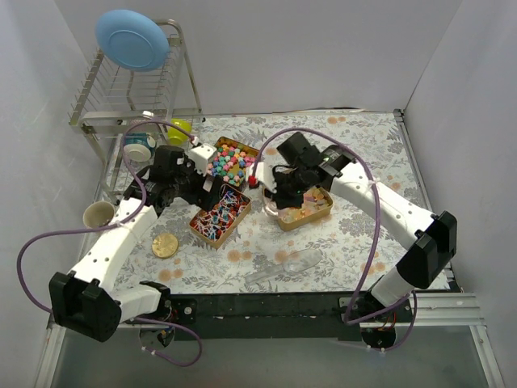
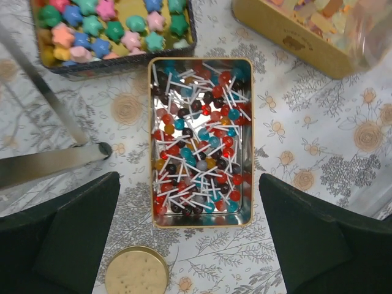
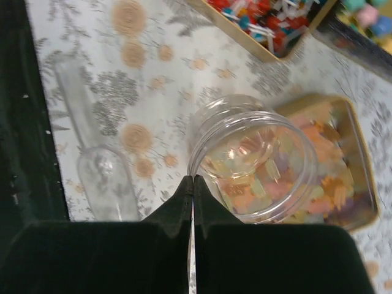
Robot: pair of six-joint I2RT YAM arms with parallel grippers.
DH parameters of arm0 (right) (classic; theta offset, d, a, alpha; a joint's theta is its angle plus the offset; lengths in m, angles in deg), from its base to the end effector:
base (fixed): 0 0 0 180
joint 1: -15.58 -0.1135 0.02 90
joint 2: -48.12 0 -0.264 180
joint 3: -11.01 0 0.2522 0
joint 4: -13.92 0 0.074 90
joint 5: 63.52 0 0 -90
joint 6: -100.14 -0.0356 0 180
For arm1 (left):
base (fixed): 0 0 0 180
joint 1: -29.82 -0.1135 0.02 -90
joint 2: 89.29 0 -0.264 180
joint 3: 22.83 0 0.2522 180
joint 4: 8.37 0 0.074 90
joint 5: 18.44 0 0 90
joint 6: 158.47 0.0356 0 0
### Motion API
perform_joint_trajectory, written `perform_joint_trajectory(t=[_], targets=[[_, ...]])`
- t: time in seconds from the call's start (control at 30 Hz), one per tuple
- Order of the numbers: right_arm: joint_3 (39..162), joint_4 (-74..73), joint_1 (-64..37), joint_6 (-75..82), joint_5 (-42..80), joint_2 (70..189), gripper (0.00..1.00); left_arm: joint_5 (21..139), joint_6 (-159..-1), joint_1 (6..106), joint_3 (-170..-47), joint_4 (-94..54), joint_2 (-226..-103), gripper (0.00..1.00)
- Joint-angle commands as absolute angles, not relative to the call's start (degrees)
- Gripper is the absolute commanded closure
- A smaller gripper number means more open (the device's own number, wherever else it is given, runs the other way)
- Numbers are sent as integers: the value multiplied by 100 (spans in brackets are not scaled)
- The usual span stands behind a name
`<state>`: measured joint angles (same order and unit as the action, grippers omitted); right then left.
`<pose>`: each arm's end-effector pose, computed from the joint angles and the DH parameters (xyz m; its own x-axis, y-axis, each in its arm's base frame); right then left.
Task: Pack the candies
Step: Place the packing bottle at the center of the board.
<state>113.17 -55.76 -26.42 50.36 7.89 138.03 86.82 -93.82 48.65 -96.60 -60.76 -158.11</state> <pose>0.2332 0.2253 0.3402 0.0137 -0.8113 -0.5845 -0.9861 0.0860 -0.1425 0.2328 -0.0893 0.3016 -0.8355 -0.1515 -0.5282 0.1352 0.8750 -0.4648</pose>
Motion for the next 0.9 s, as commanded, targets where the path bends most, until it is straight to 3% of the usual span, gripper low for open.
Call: perform_joint_trajectory(t=[0.0,0.37,0.67,0.77,0.8,0.87], targets=[[11302,-5907,-3354,5267,688,13847,99,8281,-9563,4722,-9944,-6071,-15223,2],[11433,-5890,-4989,5601,838,14663,99,7402,-9906,4283,-9671,-5931,-14318,2],[11223,-5240,-5157,5725,1426,15184,99,7533,-9687,4203,-9627,-6299,-14045,2],[11073,-5117,-5157,5725,1479,15140,99,8129,-9283,4203,-9443,-6598,-13887,2],[10951,-5116,-5157,5707,1479,15139,97,8296,-9195,4203,-9312,-6668,-13843,2],[10836,-5099,-5157,5637,1558,15043,84,8588,-9046,4203,-9162,-6774,-13799,2]])
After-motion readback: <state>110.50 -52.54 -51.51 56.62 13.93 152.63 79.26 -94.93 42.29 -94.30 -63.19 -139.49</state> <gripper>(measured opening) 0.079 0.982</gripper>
